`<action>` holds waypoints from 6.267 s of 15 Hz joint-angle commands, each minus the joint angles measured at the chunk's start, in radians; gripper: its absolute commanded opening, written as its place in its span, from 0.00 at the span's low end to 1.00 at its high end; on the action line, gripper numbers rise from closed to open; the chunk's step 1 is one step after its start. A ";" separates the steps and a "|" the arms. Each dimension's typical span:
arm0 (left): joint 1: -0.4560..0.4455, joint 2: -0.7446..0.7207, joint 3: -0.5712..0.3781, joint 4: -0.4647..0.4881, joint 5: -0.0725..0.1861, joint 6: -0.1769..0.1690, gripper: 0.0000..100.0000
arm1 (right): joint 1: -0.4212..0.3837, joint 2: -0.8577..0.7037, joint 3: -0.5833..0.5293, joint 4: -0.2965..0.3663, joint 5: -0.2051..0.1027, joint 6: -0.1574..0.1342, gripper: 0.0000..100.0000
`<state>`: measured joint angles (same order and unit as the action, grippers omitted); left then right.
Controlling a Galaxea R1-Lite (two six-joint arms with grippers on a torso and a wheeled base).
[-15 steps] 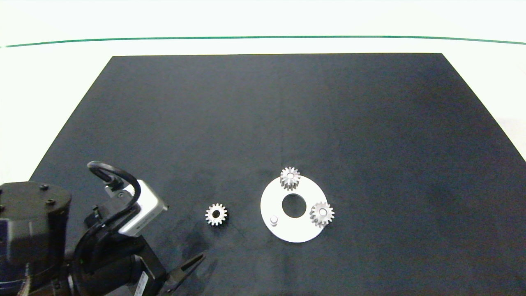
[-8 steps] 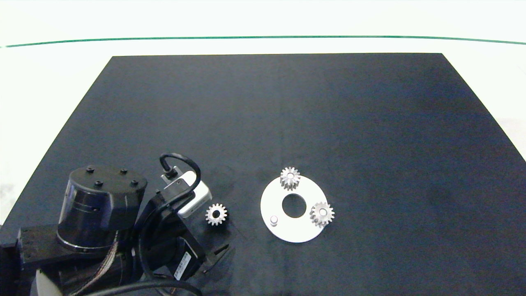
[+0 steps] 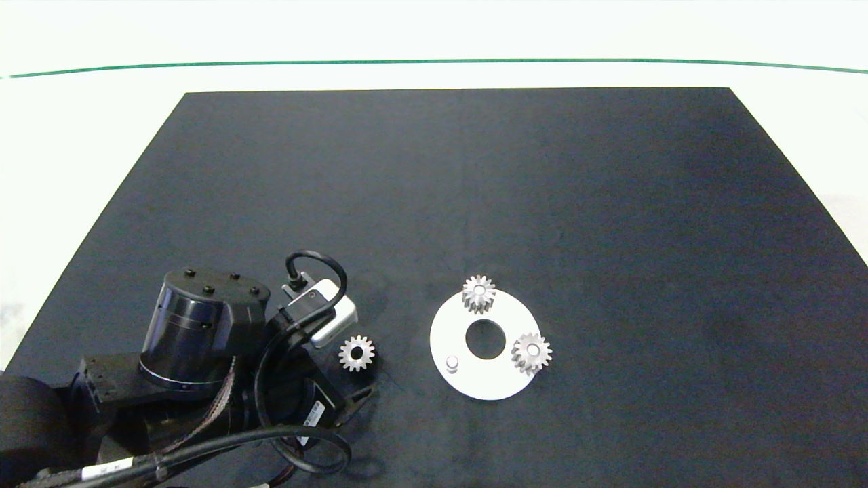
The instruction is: Install three planetary gears onto the carrier pins
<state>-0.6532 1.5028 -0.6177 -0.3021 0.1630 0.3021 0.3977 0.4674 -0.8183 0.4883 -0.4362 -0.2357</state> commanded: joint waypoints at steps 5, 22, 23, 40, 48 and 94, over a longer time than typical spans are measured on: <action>0.018 0.071 -0.010 -0.063 0.001 -0.006 0.73 | 0.003 -0.009 0.008 0.003 -0.003 -0.002 1.00; 0.014 0.085 -0.005 -0.081 0.001 -0.008 0.38 | 0.017 -0.007 0.011 0.003 -0.003 0.001 1.00; 0.014 0.085 -0.005 -0.081 0.001 -0.008 0.37 | 0.017 -0.007 0.011 0.003 -0.003 0.001 1.00; -0.088 -0.053 -0.019 -0.069 0.003 -0.070 0.10 | 0.015 -0.007 0.013 0.003 -0.003 0.000 1.00; -0.209 -0.045 -0.042 -0.049 0.046 -0.074 0.10 | 0.017 -0.004 0.018 0.003 -0.003 0.000 1.00; -0.295 0.235 -0.324 0.115 0.164 -0.023 0.10 | 0.059 -0.010 -0.002 0.010 -0.001 -0.002 1.00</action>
<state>-0.9496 1.7377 -0.9432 -0.1881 0.3240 0.2781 0.4564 0.4560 -0.8206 0.4960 -0.4347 -0.2362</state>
